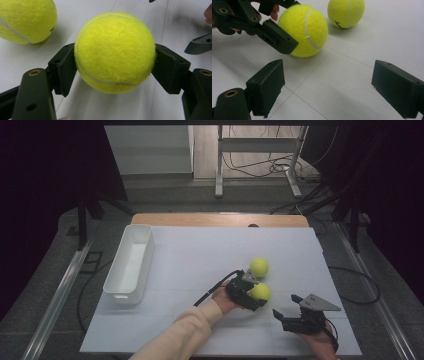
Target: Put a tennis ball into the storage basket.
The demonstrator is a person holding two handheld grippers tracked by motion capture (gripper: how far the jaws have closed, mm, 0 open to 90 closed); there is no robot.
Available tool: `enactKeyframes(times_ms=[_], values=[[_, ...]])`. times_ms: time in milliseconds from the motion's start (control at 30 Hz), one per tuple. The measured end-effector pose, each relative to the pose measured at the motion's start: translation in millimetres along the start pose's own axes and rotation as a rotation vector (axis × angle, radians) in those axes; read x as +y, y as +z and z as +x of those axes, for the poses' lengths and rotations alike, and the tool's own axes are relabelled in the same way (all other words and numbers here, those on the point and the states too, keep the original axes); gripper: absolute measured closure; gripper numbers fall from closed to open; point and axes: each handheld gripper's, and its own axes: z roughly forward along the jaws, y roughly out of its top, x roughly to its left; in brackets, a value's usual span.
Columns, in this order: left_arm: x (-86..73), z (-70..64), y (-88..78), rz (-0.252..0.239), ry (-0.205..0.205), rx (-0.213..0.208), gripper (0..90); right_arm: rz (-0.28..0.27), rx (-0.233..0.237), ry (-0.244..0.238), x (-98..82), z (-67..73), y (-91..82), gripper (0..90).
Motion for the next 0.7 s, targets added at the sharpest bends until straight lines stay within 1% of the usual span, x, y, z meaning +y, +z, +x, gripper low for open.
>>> enactKeyframes(times_ms=[33,67,167,233,267,367,400,500,700], values=[[-0.2,-0.5,-0.4,-0.006,-0.005,0.0,26.4,0.0,0.0,-0.001,0.0,0.0,-0.1,11.7],[-0.5,-0.1,-1.7,0.0,0.004,0.001,26.4,0.0,0.0,0.0,0.0,0.1,-0.1,11.7],[-1.8,-1.2,-3.1,-0.012,-0.004,0.0,26.4,0.0,-0.001,0.0,0.0,0.0,-0.1,11.7],[-2.8,-1.4,-4.7,-0.012,-0.002,0.001,26.3,0.0,0.0,0.0,0.1,0.2,-0.2,11.7],[-3.3,-0.7,-5.9,-0.005,0.009,0.003,26.3,0.0,0.001,-0.001,0.1,0.2,-0.2,11.7],[-4.4,-0.6,-7.2,-0.008,0.005,0.003,26.4,0.004,-0.002,-0.001,0.0,0.2,-0.2,11.7],[-5.8,-0.5,-8.3,-0.017,-0.005,0.005,26.3,0.005,-0.002,-0.001,0.0,0.1,-0.2,11.7],[-7.1,0.9,-10.7,-0.012,0.002,0.007,26.3,0.002,-0.001,0.0,-0.1,0.1,0.1,11.7],[-10.2,1.7,-16.5,-0.028,-0.011,0.01,26.3,0.003,0.0,0.0,-0.1,0.3,0.3,11.7]])
